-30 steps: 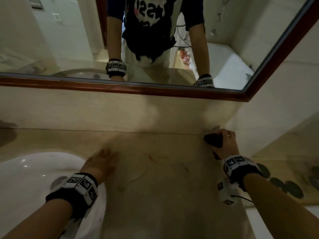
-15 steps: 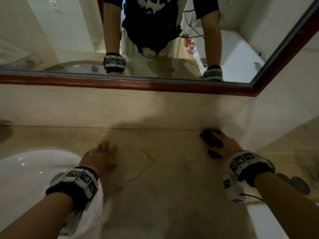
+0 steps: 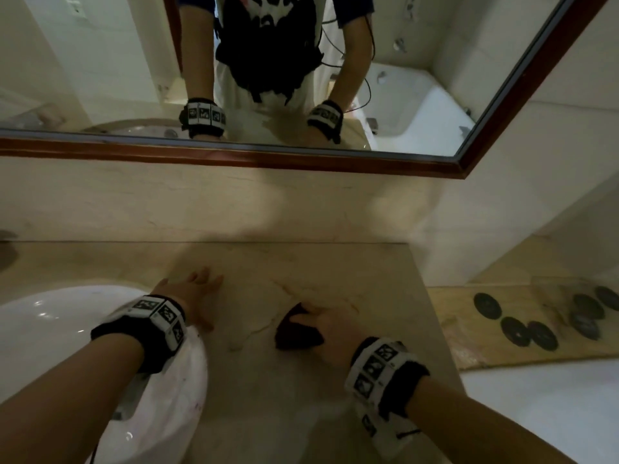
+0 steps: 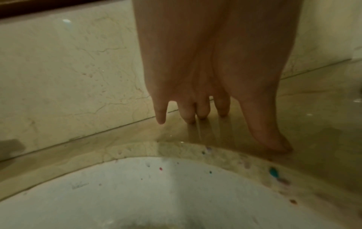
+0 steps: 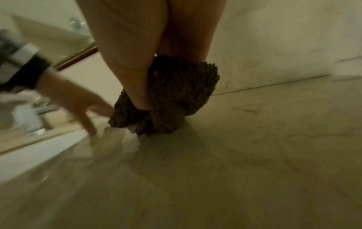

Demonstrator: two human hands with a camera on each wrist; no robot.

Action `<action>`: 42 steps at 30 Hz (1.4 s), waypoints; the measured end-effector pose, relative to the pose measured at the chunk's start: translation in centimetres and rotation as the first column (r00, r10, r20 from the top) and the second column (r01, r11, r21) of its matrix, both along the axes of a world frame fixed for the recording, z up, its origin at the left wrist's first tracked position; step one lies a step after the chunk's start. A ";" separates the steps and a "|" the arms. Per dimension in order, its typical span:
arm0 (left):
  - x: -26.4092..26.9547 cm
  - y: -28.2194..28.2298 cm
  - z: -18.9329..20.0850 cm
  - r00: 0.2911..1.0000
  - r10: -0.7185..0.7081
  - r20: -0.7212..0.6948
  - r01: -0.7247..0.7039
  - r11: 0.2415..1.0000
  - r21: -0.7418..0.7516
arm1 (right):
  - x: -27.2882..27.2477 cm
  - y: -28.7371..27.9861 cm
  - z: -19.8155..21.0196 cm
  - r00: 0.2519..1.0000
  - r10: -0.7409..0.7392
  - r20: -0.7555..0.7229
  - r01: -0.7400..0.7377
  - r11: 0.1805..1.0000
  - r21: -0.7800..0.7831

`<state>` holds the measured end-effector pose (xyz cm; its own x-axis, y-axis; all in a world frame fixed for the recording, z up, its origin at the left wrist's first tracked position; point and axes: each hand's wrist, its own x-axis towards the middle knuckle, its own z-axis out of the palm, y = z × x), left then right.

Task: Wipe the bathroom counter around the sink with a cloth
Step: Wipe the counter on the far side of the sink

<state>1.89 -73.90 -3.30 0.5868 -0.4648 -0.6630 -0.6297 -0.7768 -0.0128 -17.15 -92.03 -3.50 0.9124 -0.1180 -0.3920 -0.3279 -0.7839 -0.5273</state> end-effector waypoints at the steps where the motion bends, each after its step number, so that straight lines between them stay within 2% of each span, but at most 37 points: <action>1: 0.2 0.2 -0.1 1.000 -0.001 -0.017 0.001 1.000 0.006 | 0.3 -1.0 0.6 0.996 -0.058 0.061 0.057 0.998 0.016; 4: 0.4 0.3 -0.9 0.999 0.003 -0.052 -0.004 1.000 -0.011 | 1.4 -5.6 1.3 0.941 -0.270 0.205 0.270 0.962 0.029; 7: 0.8 0.5 -1.5 0.999 -0.009 -0.051 0.007 1.000 -0.025 | 3.3 -8.9 -0.3 0.927 -0.343 0.151 0.354 0.934 -0.050; 9: 1.1 0.7 -2.3 0.999 -0.009 -0.049 0.006 0.998 -0.057 | 4.8 -8.9 -2.2 0.949 -0.301 0.090 0.313 0.935 -0.166; 11: 1.4 0.9 -2.6 0.998 -0.007 -0.058 0.003 0.997 -0.079 | 5.9 -7.2 -3.9 0.963 -0.259 0.077 0.270 0.941 -0.204; 14: 1.5 1.1 -2.7 0.998 -0.012 -0.069 0.006 0.996 -0.094 | 5.9 -1.7 -4.5 0.997 -0.010 0.071 0.020 0.989 -0.144; 16: 1.6 1.2 -2.9 0.997 -0.013 -0.072 0.005 0.994 -0.105 | 5.4 2.8 -4.3 0.992 0.113 0.056 -0.105 0.987 -0.121; 17: 1.6 1.2 -2.9 0.997 -0.014 -0.071 0.006 0.995 -0.104 | 5.1 5.0 -4.7 0.994 0.108 0.026 -0.107 0.993 -0.048; 20: 1.5 1.2 -2.7 0.997 -0.024 -0.076 0.017 0.996 -0.089 | 5.0 10.2 -4.1 0.994 -0.012 -0.111 0.042 0.960 0.276; 21: 1.4 1.2 -2.5 0.997 -0.032 -0.076 0.026 0.996 -0.080 | 4.8 10.7 -4.1 0.995 -0.019 -0.100 0.050 0.947 0.316; 22: 1.4 1.1 -2.4 0.997 -0.040 -0.071 0.035 0.997 -0.073 | 4.7 10.7 -3.4 0.987 -0.088 -0.132 0.133 0.912 0.388; 24: 1.3 1.0 -2.3 0.997 -0.043 -0.060 0.039 0.996 -0.075 | 4.7 9.0 -1.6 0.981 -0.148 -0.122 0.185 0.894 0.407; 25: 1.3 1.0 -2.3 0.998 -0.037 -0.058 0.032 0.996 -0.083 | 4.8 7.4 -1.2 0.986 -0.157 -0.057 0.167 0.916 0.366; 28: 1.4 1.2 -2.4 0.998 -0.030 -0.063 0.025 0.996 -0.089 | 3.9 0.0 1.1 0.950 -0.308 0.051 0.289 0.929 0.233; 31: 1.4 1.2 -2.6 0.998 -0.038 -0.053 0.034 0.996 -0.081 | 2.2 -7.9 1.7 0.944 -0.319 0.085 0.327 0.937 -0.122; 35: 1.4 1.2 -2.7 0.998 -0.031 -0.046 0.027 0.997 -0.077 | -1.3 -14.6 -0.2 0.912 -0.399 -0.093 0.353 0.881 -0.314; 39: 1.3 1.0 -2.4 0.998 -0.035 -0.045 0.033 0.998 -0.054 | -3.5 -13.1 -2.4 0.917 -0.360 -0.171 0.280 0.887 -0.368; 42: 1.0 0.9 -2.0 0.999 -0.042 -0.031 0.042 0.999 -0.027 | -3.6 -8.0 -2.7 0.961 -0.222 -0.167 0.156 0.928 -0.339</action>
